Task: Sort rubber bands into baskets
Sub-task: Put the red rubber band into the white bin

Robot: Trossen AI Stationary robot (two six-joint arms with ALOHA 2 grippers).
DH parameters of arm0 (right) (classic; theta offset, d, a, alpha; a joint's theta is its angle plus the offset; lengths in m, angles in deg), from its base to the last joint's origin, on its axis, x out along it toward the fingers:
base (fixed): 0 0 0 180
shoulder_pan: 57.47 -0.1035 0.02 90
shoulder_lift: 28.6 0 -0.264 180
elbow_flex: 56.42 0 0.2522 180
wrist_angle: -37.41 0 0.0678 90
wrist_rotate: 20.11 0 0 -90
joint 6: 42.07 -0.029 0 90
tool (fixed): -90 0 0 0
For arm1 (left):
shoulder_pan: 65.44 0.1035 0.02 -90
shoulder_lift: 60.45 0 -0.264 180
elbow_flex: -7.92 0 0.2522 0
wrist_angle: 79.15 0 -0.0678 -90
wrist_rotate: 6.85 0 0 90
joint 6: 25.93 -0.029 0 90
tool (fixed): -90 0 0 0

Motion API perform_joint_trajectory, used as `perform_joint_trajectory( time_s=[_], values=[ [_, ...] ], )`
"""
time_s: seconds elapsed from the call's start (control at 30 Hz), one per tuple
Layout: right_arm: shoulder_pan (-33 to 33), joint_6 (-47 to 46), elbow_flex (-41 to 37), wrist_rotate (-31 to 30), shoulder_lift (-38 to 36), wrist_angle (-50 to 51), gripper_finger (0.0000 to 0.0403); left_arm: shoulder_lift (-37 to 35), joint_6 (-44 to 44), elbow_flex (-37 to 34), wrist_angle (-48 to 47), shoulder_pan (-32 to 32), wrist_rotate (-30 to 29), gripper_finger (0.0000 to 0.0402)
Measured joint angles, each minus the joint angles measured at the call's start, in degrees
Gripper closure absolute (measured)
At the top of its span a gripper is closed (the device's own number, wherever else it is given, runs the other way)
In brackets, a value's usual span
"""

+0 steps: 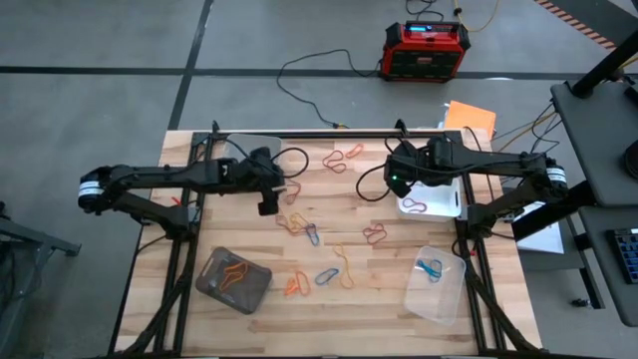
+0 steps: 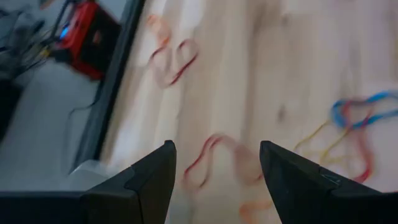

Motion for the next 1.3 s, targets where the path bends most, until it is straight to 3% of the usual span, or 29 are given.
perform_joint_trajectory(
  time_s=[0.33,0.5,0.77,0.93,1.3],
  values=[
    [0.0,-2.7,-3.7,0.6,0.0,0.0,0.0394,-3.5,-2.6,1.0,-10.8,1.9,-2.0,0.0186],
    [0.7,-4.7,-7.6,0.8,0.0,0.0,0.0394,-5.6,-4.0,1.0,-10.2,3.6,1.9,0.0186],
    [3.3,-6.2,-13.4,6.9,0.0,-0.3,0.0394,-6.3,-8.0,1.0,-3.4,7.5,11.3,0.0195],
    [4.8,-6.5,-16.4,11.1,0.0,-0.4,0.0394,-5.1,-8.2,1.0,-1.2,10.0,12.0,0.0201],
    [5.1,-9.2,-21.1,12.7,0.0,-4.0,0.0394,-2.0,-8.3,1.0,0.4,11.1,13.0,0.0204]
  ],
)
